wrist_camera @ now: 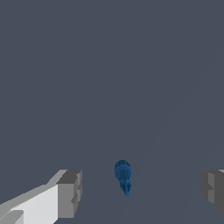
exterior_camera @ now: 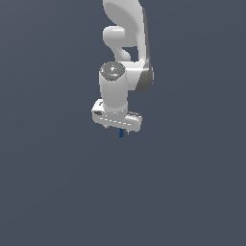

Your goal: Pick up the object and move it to a goal position.

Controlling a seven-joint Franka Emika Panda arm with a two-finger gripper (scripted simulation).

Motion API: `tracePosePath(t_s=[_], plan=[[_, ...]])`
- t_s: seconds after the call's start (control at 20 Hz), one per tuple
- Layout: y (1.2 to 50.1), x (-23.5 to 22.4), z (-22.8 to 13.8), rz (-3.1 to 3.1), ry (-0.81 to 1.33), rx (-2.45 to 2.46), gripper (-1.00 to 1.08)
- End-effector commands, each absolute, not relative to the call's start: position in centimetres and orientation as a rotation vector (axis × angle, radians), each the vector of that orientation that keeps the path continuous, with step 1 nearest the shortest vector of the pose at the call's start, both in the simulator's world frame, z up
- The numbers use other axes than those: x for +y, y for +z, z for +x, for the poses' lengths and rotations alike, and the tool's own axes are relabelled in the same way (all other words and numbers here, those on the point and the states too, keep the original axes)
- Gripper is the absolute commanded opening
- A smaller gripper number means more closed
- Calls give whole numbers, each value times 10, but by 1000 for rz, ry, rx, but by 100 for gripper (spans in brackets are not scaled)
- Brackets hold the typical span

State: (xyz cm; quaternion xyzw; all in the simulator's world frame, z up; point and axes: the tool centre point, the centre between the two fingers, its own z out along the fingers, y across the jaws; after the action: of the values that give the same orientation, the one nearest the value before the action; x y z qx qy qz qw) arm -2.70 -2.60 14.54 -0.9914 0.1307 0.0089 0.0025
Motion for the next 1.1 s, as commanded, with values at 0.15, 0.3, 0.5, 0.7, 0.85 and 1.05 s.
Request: tracePosePath(t_s=[0.15,0.3,0.5,0.7,0.85,1.05], plan=[[131,-21,-41,-3075,22,620,100],[123,-18,-50,-3049,19,742,100],[112,-15,-61,-3007,13,901,100],[104,-12,-71,-2965,9,1032,100],[100,-11,-77,-2938,5,1109,100],[95,-10,-83,-2910,2,1181,100]])
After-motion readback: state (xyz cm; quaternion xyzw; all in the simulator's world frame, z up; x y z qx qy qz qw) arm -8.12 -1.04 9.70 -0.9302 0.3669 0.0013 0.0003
